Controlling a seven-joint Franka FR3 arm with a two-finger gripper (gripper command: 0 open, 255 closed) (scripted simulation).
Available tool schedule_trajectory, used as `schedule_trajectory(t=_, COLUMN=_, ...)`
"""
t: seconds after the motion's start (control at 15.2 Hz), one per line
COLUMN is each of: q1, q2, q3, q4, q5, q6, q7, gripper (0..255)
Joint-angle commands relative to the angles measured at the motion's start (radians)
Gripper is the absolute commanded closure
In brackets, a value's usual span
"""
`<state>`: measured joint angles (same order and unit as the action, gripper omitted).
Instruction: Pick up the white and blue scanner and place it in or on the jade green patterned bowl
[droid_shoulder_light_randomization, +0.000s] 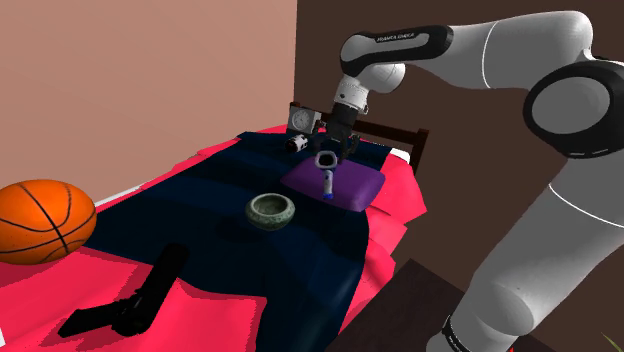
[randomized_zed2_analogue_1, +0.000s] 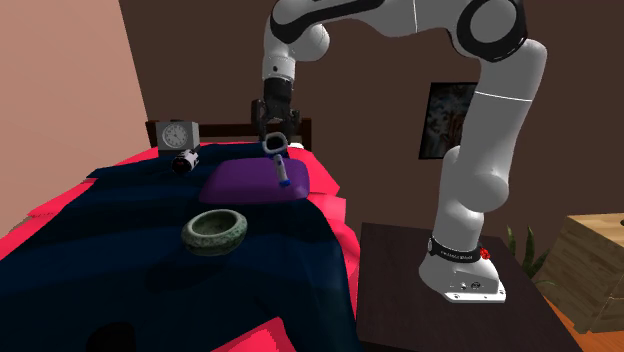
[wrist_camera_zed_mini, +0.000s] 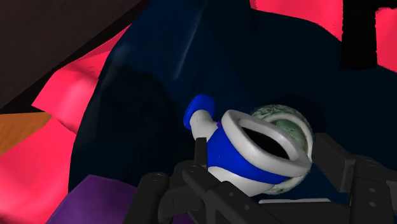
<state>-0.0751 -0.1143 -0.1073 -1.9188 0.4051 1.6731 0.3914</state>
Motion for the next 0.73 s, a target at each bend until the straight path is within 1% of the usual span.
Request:
schedule_trajectory(t=0.0, q1=0.017, q2=0.048, q3=0.018, q4=0.063, q5=0.011, q6=-0.001, q7=0.036, gripper=255)
schedule_trajectory(t=0.33, q1=0.055, q2=0.186, q3=0.057, q4=0.261, q5=0.026, q6=-0.026, q7=0.129, gripper=255)
schedule_trajectory(t=0.66, q1=0.092, q2=0.352, q3=0.089, q4=0.514, q5=0.03, q6=-0.075, q7=0.227, gripper=255)
